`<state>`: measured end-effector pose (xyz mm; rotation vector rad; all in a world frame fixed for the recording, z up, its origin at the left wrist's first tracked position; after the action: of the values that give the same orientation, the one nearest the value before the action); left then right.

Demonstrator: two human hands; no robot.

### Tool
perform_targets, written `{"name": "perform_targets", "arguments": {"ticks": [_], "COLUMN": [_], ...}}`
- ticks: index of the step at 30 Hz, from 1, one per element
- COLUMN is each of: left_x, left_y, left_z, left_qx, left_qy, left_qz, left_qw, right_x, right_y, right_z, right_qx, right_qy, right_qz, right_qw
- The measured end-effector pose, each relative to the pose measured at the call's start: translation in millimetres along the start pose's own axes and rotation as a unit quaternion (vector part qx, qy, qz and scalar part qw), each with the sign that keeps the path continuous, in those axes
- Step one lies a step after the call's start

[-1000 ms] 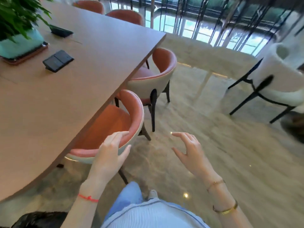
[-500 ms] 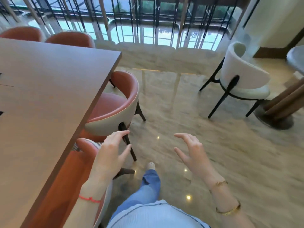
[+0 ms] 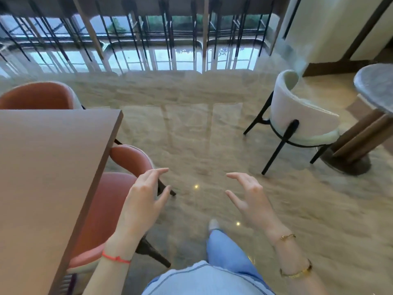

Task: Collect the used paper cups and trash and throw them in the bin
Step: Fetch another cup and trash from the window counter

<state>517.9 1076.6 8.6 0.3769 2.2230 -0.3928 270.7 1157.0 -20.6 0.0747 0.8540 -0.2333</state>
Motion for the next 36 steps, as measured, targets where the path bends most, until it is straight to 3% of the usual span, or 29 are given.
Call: {"name": "perform_targets", "arguments": {"ticks": [8, 18, 25, 36], "left_x": [27.9, 11.9, 4.6, -47.9], "left_y": [-177.6, -402.8, -519.1, -754.2], "left_z": [36.8, 77.3, 135.6, 267.1], "left_qx": [-0.022, -0.081, -0.135, -0.129], "left_qy": [0.008, 0.010, 0.005, -0.008], "left_qz": [0.004, -0.084, -0.107, -0.113], "left_qw": [1.000, 0.993, 0.985, 0.985], "right_x": [-16.8, -38.2, -3.6, 75.5], "right_y": [-185.5, -469.1, -622.5, -889.4], "right_z": [-35.4, -19.8, -4.3, 60.8], "right_qx": [0.001, -0.085, -0.112, -0.135], "right_qy": [0.005, 0.007, 0.002, -0.014], "right_qz": [-0.020, 0.013, 0.049, 0.069], "right_qw": [1.000, 0.996, 0.992, 0.988]}}
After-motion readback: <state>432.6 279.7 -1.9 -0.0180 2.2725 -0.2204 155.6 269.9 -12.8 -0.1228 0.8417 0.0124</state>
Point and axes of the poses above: each hand's wrist, its own y-axis away from the middle knuckle, its own x-axis out of the palm, z = x × y, the point moved 6 cm from there along -y, towards the middle knuckle
